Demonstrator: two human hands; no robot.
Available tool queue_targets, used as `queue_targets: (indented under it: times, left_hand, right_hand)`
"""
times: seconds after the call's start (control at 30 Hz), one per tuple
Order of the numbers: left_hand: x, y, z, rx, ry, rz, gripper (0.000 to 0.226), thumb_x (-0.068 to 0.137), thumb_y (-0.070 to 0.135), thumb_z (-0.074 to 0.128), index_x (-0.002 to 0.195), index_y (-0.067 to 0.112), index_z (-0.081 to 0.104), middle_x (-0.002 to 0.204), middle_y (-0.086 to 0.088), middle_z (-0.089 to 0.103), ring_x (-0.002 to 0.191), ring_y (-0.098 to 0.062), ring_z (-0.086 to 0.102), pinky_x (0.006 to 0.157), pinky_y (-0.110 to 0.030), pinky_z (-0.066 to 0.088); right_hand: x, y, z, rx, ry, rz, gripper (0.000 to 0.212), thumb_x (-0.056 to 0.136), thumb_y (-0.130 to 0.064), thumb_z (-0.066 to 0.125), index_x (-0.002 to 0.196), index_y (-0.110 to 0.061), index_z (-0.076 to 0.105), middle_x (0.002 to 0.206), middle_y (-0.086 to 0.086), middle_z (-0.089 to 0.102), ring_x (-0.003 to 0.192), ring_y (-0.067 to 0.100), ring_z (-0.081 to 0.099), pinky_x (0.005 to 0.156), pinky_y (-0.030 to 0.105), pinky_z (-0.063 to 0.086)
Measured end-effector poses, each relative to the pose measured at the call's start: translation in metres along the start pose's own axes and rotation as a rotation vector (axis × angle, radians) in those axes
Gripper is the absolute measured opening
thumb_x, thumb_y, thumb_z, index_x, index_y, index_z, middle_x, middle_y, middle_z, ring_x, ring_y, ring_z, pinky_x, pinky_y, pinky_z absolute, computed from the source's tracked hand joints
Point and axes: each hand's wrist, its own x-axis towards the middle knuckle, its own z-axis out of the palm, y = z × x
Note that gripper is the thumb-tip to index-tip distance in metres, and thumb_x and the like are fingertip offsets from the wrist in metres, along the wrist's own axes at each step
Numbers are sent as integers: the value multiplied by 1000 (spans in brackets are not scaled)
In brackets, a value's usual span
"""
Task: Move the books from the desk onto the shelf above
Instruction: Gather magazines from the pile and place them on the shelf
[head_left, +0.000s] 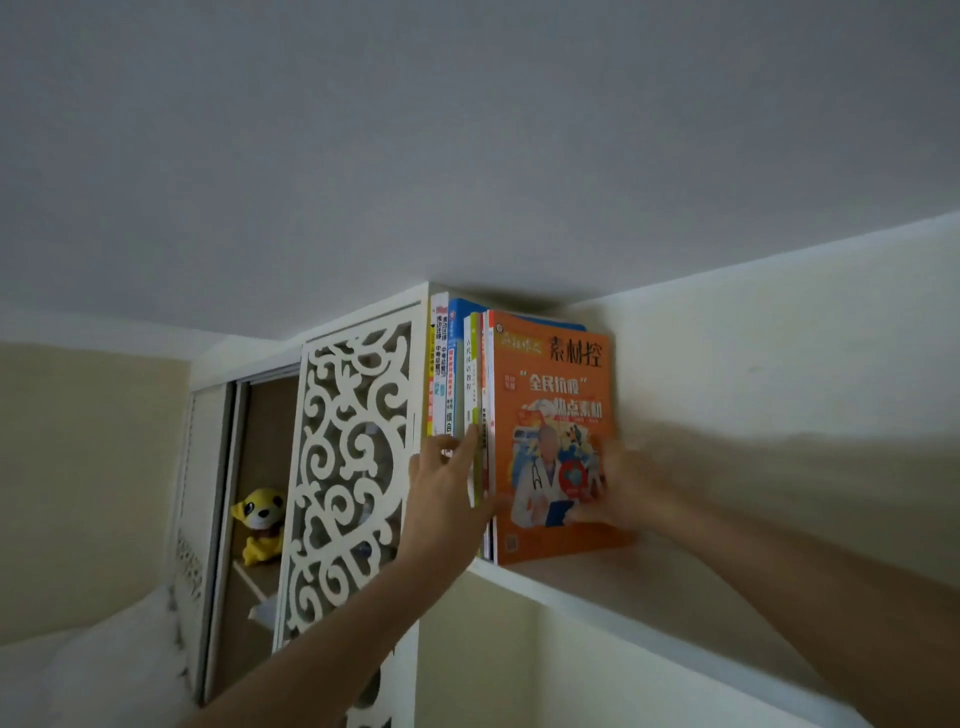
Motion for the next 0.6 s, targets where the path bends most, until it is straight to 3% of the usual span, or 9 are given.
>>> queue_targets:
  times: [0.03, 0.1, 0.27, 0.33, 0.4, 0.5, 0.6]
  left_hand:
    - [1, -1, 1, 18, -19, -2, 79, 88, 35, 66, 151, 28, 20, 137, 0, 32, 129, -14, 32, 102, -28, 41]
    - [5, -3, 0, 12, -65, -16, 81, 88, 36, 65, 152, 25, 17, 133, -2, 34, 124, -14, 40, 98, -27, 44]
    - [13, -8, -3, -21, -189, -35, 89, 83, 36, 71, 153, 26, 16, 130, -1, 35, 121, -14, 46, 103, -32, 46]
    - [10, -14, -5, -52, -230, -25, 85, 84, 29, 71, 152, 26, 20, 127, 0, 37, 117, -13, 48, 103, -33, 47]
    - [6, -19, -6, -41, -235, 3, 85, 84, 23, 72, 152, 25, 21, 124, 1, 39, 113, -12, 50, 103, -33, 47]
    - [3, -21, 0, 17, -188, 30, 89, 81, 23, 75, 152, 25, 21, 124, 0, 42, 111, -11, 51, 102, -32, 47]
    - [5, -20, 5, 58, -160, 54, 90, 79, 24, 77, 151, 23, 23, 122, -2, 45, 109, -13, 52, 100, -33, 49]
  right_hand:
    - [0, -5, 6, 15, -60, -21, 140, 31, -73, 80, 147, -25, 17, 137, -2, 53, 120, 21, 56, 98, 39, 50]
    - [-2, -14, 12, 62, -132, -9, 157, 22, -80, 76, 151, -24, 6, 143, -6, 47, 126, 18, 50, 105, 35, 44]
    - [-12, -28, 11, 147, -128, 65, 161, 35, -76, 79, 150, -22, -20, 152, -7, 36, 136, 18, 41, 111, 31, 35]
    - [-13, -28, 12, 163, -153, 89, 167, 30, -82, 75, 146, -24, -30, 156, -6, 29, 141, 19, 33, 115, 33, 30]
    - [-19, -35, 14, 86, -187, 83, 163, 31, -85, 72, 141, -31, -35, 161, -4, 15, 147, 23, 18, 119, 37, 22]
    - [-27, -44, 19, -86, -229, 37, 140, 58, -76, 71, 137, -35, -38, 160, -1, -18, 147, 33, -10, 121, 47, 8]
    - [-20, -44, 23, -67, -193, 73, 149, 49, -79, 72, 132, -36, -45, 161, -3, -14, 147, 35, -9, 120, 51, 9]
